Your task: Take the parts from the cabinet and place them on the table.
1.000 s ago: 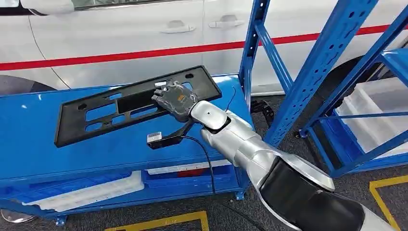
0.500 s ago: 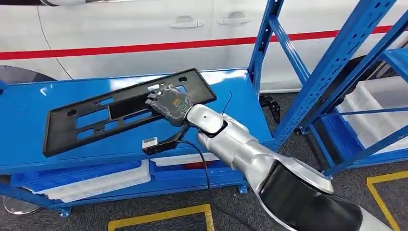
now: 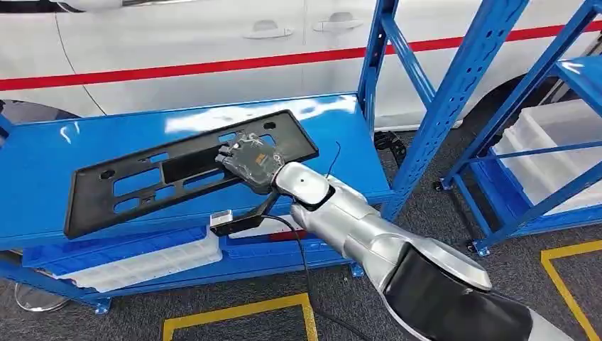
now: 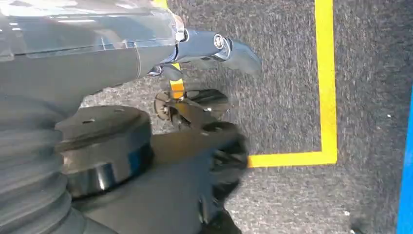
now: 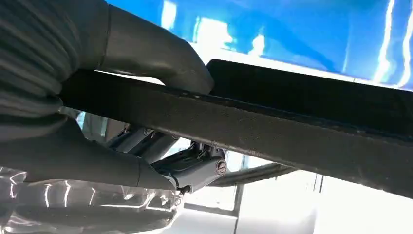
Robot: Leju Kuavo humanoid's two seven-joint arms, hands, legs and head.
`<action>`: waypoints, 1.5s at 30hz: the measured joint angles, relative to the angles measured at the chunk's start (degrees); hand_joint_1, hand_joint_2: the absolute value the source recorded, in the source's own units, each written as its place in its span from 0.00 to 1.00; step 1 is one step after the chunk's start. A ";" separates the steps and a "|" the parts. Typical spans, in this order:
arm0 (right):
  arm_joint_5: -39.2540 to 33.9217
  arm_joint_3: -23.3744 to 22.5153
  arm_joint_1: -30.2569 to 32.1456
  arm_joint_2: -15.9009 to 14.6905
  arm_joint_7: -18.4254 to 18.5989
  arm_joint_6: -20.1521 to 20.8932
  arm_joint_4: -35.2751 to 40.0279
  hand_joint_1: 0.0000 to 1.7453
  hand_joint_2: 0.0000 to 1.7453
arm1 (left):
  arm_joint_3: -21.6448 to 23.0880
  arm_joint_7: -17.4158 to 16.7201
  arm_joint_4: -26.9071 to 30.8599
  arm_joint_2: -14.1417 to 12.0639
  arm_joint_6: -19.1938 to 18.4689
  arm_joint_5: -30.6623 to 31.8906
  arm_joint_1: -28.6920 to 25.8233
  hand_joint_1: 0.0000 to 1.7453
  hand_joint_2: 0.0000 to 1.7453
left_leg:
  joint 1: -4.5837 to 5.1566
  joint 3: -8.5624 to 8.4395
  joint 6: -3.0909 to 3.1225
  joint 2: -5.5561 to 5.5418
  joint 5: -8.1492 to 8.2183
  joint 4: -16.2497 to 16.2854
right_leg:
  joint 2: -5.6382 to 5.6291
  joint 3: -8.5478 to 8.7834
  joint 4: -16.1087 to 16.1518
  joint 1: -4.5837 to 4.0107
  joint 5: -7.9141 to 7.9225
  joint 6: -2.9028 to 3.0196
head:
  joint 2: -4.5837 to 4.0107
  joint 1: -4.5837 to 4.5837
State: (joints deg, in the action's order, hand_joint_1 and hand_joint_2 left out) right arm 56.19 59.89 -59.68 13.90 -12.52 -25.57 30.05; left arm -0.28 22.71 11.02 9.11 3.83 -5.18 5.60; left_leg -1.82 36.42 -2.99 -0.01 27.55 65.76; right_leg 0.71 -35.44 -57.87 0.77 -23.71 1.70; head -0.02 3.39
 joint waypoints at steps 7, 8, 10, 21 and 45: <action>-5.01 -0.15 2.38 -1.92 -2.58 -0.48 0.46 1.00 1.00 | 0.07 -0.26 0.00 0.07 0.28 0.37 -0.19 0.00 1.00 | -0.05 -2.41 3.11 -0.48 -2.05 -6.58 | -0.45 -1.90 -1.44 -0.01 0.31 -2.61 | 0.00 -0.02; -5.90 -0.26 3.19 -2.32 -3.30 -0.72 0.39 1.00 1.00 | 0.04 -0.22 0.00 0.07 0.42 0.30 -0.20 0.00 1.00 | 0.01 -2.21 3.52 -0.44 -2.32 -6.65 | -0.47 -2.52 -3.14 0.01 -1.62 -2.82 | 0.00 -0.02; -7.41 -0.44 5.01 -2.91 -4.37 -1.53 0.13 1.00 1.00 | 0.04 -0.02 0.00 0.04 0.72 -0.13 -0.26 0.00 1.00 | 0.20 -1.58 4.12 -0.41 -2.72 -6.64 | -0.49 -5.89 -11.55 0.03 -6.74 -3.14 | 0.00 0.00; -14.16 -1.73 15.27 -2.47 -6.03 -5.20 -2.69 1.00 1.00 | 0.02 -0.20 0.00 0.15 2.19 0.57 -0.77 0.00 1.00 | 0.70 -0.51 2.46 -0.35 -4.97 -7.22 | -0.68 2.39 -0.86 -1.61 -2.51 -0.09 | 0.00 0.00; 12.45 -10.80 28.92 -9.93 7.35 -10.23 7.59 1.00 1.00 | 0.59 0.22 0.02 -0.50 1.70 4.66 0.02 0.00 1.00 | 0.72 -3.87 4.25 -0.16 -1.09 -7.44 | -0.73 -6.85 -14.11 -0.38 -4.68 -2.99 | 0.00 -0.04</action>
State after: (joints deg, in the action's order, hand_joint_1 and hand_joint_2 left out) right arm 68.64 49.09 -30.75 3.97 -5.18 -35.80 37.64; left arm 0.31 22.93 11.04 8.61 5.53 -0.52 5.62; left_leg -1.10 32.55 1.26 -0.17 26.46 58.33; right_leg -0.02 -42.29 -71.98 0.39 -28.40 -1.29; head -0.02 3.34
